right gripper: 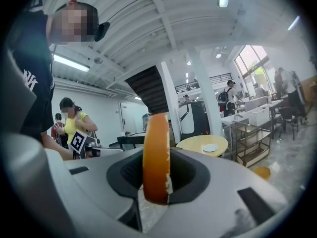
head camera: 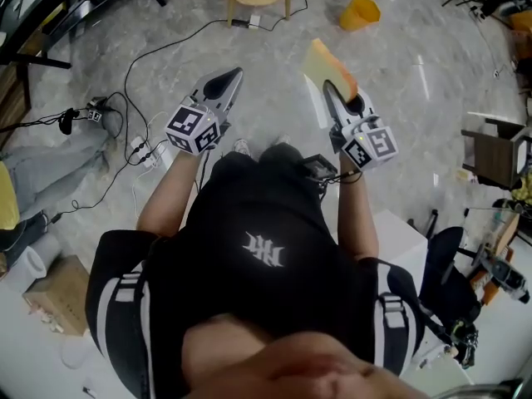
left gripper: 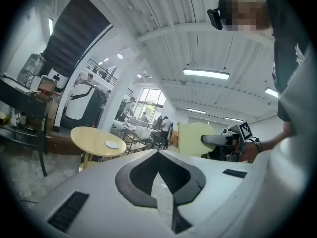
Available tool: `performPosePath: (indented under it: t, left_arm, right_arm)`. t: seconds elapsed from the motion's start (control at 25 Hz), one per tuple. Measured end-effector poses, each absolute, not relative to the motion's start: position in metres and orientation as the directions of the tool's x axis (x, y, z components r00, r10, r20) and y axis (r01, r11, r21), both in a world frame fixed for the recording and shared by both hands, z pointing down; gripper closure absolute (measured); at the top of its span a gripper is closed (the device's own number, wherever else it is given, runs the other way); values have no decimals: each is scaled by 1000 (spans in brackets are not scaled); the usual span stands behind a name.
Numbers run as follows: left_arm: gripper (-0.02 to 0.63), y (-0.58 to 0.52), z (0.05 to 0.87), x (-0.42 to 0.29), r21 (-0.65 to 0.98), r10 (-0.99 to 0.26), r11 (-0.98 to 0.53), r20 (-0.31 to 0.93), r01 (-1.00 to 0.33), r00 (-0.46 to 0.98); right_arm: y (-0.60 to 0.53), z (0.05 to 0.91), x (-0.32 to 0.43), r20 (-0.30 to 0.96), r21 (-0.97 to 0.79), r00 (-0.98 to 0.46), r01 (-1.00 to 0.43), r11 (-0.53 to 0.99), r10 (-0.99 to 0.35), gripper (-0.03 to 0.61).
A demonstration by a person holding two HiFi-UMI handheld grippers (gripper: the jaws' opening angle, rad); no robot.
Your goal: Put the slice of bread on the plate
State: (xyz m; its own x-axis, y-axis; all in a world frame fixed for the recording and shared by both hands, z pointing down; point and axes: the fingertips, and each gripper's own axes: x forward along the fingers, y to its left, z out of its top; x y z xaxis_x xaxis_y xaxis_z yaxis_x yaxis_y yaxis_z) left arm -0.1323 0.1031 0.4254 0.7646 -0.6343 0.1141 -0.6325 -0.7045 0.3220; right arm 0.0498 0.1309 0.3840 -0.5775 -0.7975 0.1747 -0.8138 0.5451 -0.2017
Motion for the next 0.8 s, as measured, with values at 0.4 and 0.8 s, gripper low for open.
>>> performPosePath:
  t: [0.4, 0.8]
  left_arm:
    - [601, 47, 435, -121, 306, -673, -672, 129, -675, 728]
    - [601, -58, 422, -77, 273, -704, -645, 148, -713, 694]
  right_arm:
    - [67, 400, 68, 144, -238, -620, -778, 581, -772, 482]
    - [-57, 395, 112, 80, -259, -665, -733, 629, -742, 481]
